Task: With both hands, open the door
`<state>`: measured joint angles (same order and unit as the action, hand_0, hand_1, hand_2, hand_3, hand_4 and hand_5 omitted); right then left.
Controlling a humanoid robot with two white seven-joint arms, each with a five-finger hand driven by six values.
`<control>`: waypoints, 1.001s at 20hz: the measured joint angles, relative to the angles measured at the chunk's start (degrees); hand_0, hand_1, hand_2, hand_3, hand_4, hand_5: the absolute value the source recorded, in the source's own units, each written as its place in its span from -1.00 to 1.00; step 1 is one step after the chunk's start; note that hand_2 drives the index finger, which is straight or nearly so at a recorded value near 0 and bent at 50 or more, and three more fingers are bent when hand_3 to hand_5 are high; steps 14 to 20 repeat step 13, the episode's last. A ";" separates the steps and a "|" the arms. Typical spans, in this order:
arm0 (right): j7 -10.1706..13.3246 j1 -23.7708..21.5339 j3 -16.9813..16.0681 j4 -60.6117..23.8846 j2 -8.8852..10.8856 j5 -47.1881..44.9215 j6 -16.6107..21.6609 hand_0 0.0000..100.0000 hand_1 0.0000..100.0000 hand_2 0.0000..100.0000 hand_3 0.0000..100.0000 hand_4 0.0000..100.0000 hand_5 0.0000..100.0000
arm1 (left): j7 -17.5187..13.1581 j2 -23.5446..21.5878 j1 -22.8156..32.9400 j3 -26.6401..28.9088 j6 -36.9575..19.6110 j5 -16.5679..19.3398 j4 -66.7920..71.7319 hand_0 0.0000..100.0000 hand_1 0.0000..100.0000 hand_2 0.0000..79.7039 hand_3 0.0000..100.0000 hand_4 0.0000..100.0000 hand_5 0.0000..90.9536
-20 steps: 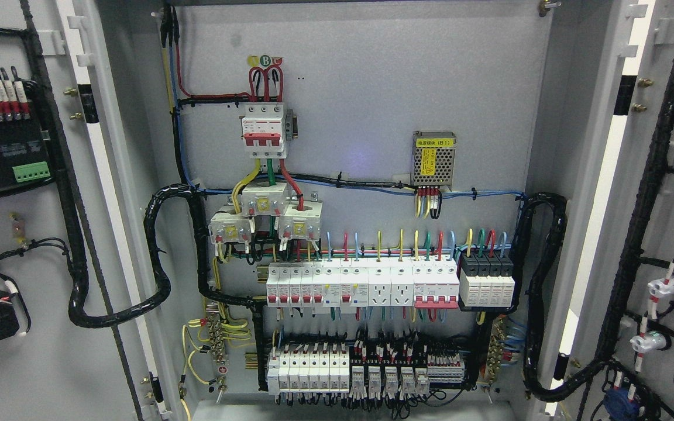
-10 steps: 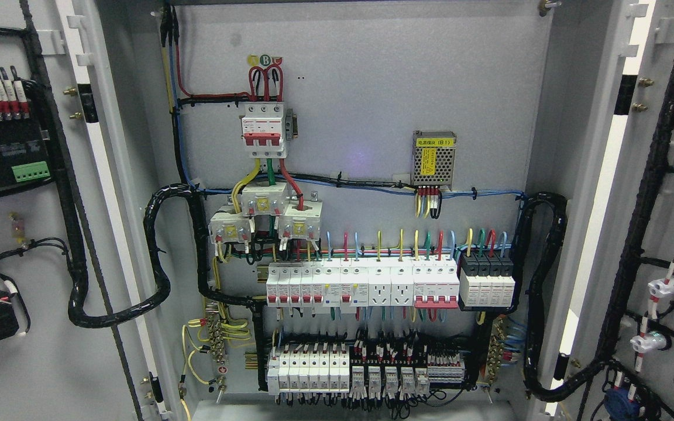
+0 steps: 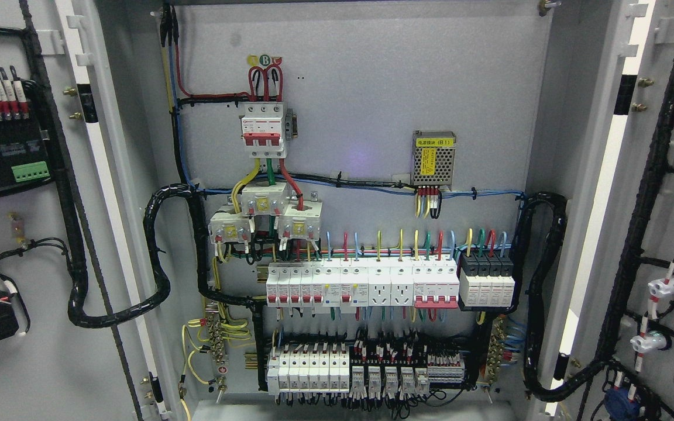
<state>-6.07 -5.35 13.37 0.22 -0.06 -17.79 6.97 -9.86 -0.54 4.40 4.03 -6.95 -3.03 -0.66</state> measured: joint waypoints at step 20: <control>1.22 1.51 -0.08 3.55 -2.08 1.68 -2.27 -0.55 -1.00 -1.00 -1.00 -1.00 -1.00 | -0.21 0.36 -0.96 1.22 2.36 2.54 4.73 -1.00 -1.00 -1.00 -1.00 -0.95 -1.00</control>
